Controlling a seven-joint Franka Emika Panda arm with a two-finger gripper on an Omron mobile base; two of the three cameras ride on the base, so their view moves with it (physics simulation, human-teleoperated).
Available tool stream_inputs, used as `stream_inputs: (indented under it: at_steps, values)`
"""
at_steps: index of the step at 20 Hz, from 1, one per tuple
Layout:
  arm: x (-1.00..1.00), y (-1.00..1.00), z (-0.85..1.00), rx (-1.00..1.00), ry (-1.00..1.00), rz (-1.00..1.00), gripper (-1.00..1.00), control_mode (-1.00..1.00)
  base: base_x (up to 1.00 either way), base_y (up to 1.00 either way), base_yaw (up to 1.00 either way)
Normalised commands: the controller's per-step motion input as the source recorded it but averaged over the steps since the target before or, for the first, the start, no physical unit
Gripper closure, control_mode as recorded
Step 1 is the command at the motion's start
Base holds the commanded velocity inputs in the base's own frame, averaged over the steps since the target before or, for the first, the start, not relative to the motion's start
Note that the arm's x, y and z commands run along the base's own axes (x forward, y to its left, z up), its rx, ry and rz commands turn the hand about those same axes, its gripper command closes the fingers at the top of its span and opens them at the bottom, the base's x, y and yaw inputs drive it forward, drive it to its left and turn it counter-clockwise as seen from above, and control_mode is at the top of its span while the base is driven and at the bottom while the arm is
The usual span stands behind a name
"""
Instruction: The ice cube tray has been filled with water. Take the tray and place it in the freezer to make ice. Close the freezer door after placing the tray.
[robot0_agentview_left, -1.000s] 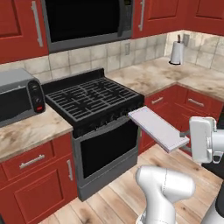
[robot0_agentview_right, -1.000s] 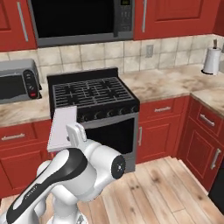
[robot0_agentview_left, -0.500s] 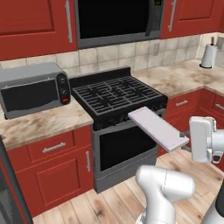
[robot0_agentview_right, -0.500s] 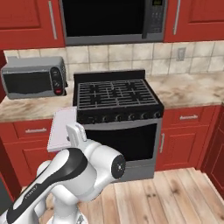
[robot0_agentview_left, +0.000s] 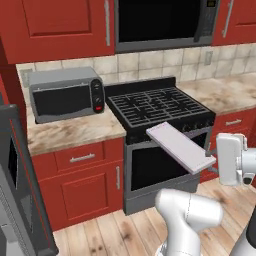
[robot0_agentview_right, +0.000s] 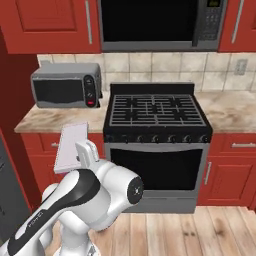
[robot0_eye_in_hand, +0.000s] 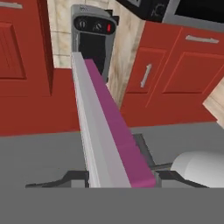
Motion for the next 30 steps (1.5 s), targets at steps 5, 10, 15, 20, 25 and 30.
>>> stream_inputs:
  at_steps: [5,10,15,20,25,30]
  values:
    - [0.0,0.0,0.0,0.0,0.0,0.0,1.0,1.0,-0.33,0.04,0.31]
    - [0.0,0.0,0.0,0.0,0.0,0.0,1.0,1.0,-0.44,0.06,0.3]
    - [0.0,0.0,0.0,0.0,0.0,0.0,1.0,1.0,-0.59,0.09,0.28]
    - [0.0,0.0,0.0,0.0,0.0,0.0,1.0,1.0,-0.64,0.1,0.27]
    - [0.0,0.0,0.0,0.0,0.0,0.0,1.0,1.0,-0.59,0.12,0.25]
    - [0.0,0.0,0.0,0.0,0.0,0.0,1.0,1.0,-0.49,0.13,0.24]
